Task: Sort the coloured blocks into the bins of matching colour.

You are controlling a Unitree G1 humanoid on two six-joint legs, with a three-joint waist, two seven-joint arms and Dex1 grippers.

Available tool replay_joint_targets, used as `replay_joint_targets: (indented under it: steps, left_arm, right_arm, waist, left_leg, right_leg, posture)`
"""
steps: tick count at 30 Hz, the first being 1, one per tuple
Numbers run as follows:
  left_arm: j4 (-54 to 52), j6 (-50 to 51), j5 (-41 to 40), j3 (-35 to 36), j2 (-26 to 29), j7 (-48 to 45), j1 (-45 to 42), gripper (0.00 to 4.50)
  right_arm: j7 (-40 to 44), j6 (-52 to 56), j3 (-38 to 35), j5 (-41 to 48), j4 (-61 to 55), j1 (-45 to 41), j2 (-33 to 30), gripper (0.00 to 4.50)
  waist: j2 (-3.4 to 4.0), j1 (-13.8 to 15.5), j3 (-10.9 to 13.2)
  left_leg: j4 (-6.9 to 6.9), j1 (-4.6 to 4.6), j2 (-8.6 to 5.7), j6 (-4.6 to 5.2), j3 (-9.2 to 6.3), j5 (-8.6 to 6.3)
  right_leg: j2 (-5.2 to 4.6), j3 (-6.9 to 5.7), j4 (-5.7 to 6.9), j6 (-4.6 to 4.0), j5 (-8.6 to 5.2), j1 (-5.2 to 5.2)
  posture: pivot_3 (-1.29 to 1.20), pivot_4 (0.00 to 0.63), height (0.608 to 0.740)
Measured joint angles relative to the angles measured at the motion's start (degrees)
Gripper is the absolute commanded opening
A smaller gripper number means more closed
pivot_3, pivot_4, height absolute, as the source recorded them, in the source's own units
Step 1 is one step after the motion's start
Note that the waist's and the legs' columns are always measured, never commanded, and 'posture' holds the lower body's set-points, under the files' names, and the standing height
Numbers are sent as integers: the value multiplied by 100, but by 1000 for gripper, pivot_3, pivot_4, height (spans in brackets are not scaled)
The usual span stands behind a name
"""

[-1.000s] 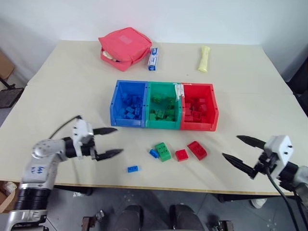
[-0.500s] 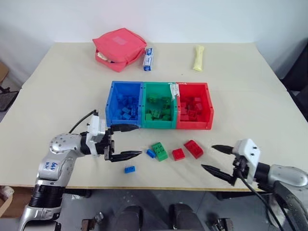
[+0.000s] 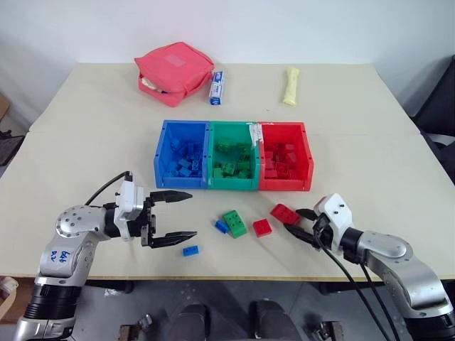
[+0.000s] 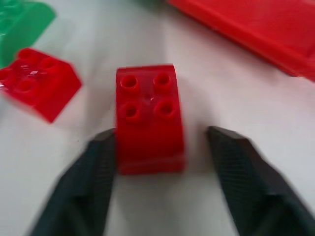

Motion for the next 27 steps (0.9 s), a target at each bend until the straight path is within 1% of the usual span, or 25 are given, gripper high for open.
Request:
replay_joint_targets:
  steps: [1, 2, 6, 9, 13, 15, 17, 20, 21, 25, 26, 27]
  left_arm:
    - [-2, 45, -47, 30, -47, 56, -6, 4500]
    - [-12, 121, -131, 92, -141, 157, -12, 4500]
    - [-72, 502, -489, 322, -456, 738, -194, 4500]
    - [-164, 577, -546, 525, -574, 1161, -208, 4500]
    - [-171, 528, -482, 699, -569, 1453, -98, 4500]
    - [-170, 471, -413, 762, -561, 1533, 29, 4500]
    - [-174, 415, -388, 791, -553, 1573, 104, 4500]
    - [-165, 309, -302, 889, -491, 1570, 285, 4500]
    - [-165, 297, -286, 891, -474, 1570, 303, 4500]
    - [-167, 247, -258, 950, -408, 1571, 453, 4500]
    - [-167, 244, -256, 953, -394, 1562, 474, 4500]
    - [-165, 236, -251, 953, -367, 1540, 487, 4500]
  right_arm:
    - [-2, -31, -11, -10, -8, 28, 0, 1468]
    - [-2, -98, -15, -15, -12, 67, 1, 1417]
    - [109, -373, -134, 71, -28, 265, 74, 1418]
    - [183, -410, -422, 504, -167, 162, 270, 1418]
    - [-3, -291, -682, 767, -176, -790, 367, 1418]
    - [-233, -179, -628, 681, 175, -1385, 432, 1418]
    - [-424, -151, -546, 440, 611, -1731, 454, 1418]
    - [-859, -235, -443, 58, 1343, -2306, 724, 2507]
    - [-899, -244, -432, 7, 1420, -2374, 743, 2764]
    - [-837, -505, -362, -51, 1578, -2415, 822, 4099]
    - [-809, -573, -362, -52, 1584, -2385, 820, 4391]
    - [-753, -646, -372, -45, 1570, -2329, 812, 4452]
  waist:
    - [0, 14, 0]
    - [0, 27, 0]
    - [-1, 44, 0]
    - [1, 28, 1]
    - [2, -33, 2]
    - [2, -39, 2]
    - [1, -23, 2]
    - [3, -12, 2]
    - [3, 6, 2]
    - [3, 28, 2]
    - [3, 32, 2]
    - [3, 35, 2]
  left_leg:
    - [0, 0, 0, 1, 0, 0]
    - [2, 0, 0, 1, 0, -1]
    - [5, -3, -1, 3, 0, -2]
    - [4, -3, -2, 1, 2, -1]
    - [0, -1, 0, 0, 2, 0]
    - [1, -1, -1, -8, 2, 4]
    - [0, -4, -3, -8, 1, 5]
    - [-1, -8, -5, -8, 3, 4]
    - [0, -9, -4, -8, 2, 5]
    - [1, -10, -5, -7, 3, 4]
    - [2, -10, -5, -7, 3, 4]
    - [2, -10, -4, -7, 3, 4]
  right_leg:
    - [0, 0, -1, 0, 0, 0]
    - [-1, 0, 0, 0, 0, 0]
    - [0, -1, 1, 1, 0, 0]
    - [1, 1, 4, 2, 1, -3]
    - [3, 0, 8, 1, 1, -7]
    - [2, 0, 7, 1, 1, -7]
    - [0, -2, 4, 1, 1, -9]
    - [-2, -2, 2, 1, 1, -13]
    - [-2, -4, 2, 1, 1, -13]
    - [-3, -3, 1, 1, 1, -12]
    - [-3, -3, 1, 1, 1, -11]
    - [-3, -3, 1, 1, 1, -11]
  posture:
    - [0, 150, 740]
    - [0, 150, 740]
    - [0, 150, 740]
    - [0, 150, 740]
    - [0, 150, 740]
    - [0, 150, 740]
    - [0, 150, 740]
    - [0, 150, 740]
    - [0, 150, 740]
    - [0, 150, 740]
    - [0, 150, 740]
    - [0, 150, 740]
